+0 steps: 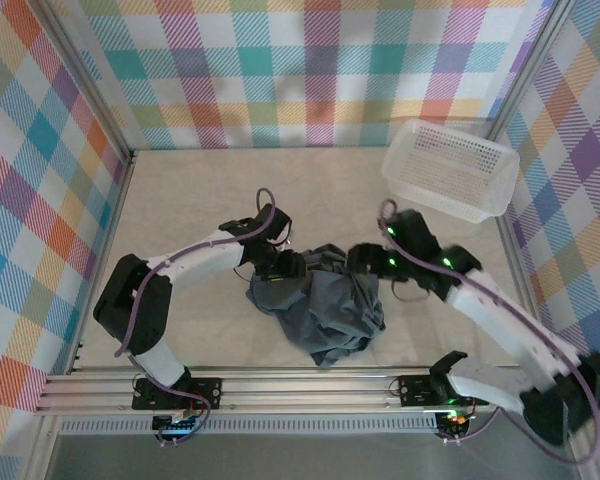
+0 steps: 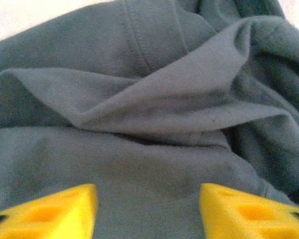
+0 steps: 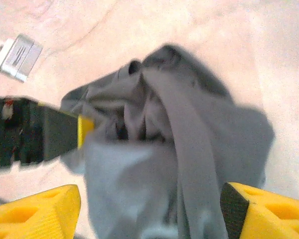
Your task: Fold the inside-out t-shirt
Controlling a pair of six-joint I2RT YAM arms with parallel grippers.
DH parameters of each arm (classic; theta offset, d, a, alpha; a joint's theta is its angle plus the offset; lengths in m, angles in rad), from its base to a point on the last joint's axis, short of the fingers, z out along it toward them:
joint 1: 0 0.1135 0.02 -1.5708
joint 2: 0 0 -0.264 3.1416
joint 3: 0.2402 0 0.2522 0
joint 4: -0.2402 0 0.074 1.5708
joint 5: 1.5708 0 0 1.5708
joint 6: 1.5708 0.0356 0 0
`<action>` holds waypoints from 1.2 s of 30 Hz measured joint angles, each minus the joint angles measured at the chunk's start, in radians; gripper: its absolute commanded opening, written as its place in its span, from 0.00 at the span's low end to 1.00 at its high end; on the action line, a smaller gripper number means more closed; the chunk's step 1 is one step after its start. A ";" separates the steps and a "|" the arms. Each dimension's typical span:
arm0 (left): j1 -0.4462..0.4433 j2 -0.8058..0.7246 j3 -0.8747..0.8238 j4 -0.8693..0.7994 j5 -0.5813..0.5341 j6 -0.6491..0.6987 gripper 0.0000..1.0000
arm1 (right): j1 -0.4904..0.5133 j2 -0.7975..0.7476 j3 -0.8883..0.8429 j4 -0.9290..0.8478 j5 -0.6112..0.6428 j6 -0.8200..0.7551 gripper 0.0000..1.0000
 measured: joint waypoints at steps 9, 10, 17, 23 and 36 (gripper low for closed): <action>-0.002 -0.035 -0.100 0.048 0.024 -0.022 0.00 | -0.006 0.492 0.124 0.090 0.001 -0.167 0.02; -0.002 -0.045 -0.124 0.060 0.032 -0.026 0.00 | -0.007 0.501 0.124 0.089 0.002 -0.173 0.00; -0.002 -0.132 -0.317 0.113 0.027 -0.066 0.00 | -0.029 0.317 0.124 0.120 -0.087 -0.169 0.00; -0.002 -0.363 -0.394 0.138 -0.038 -0.023 0.16 | -0.058 0.105 0.153 0.242 -0.279 -0.088 0.00; -0.007 -0.359 -0.212 0.354 0.049 0.017 0.81 | -0.058 0.129 0.141 0.357 -0.467 0.074 0.00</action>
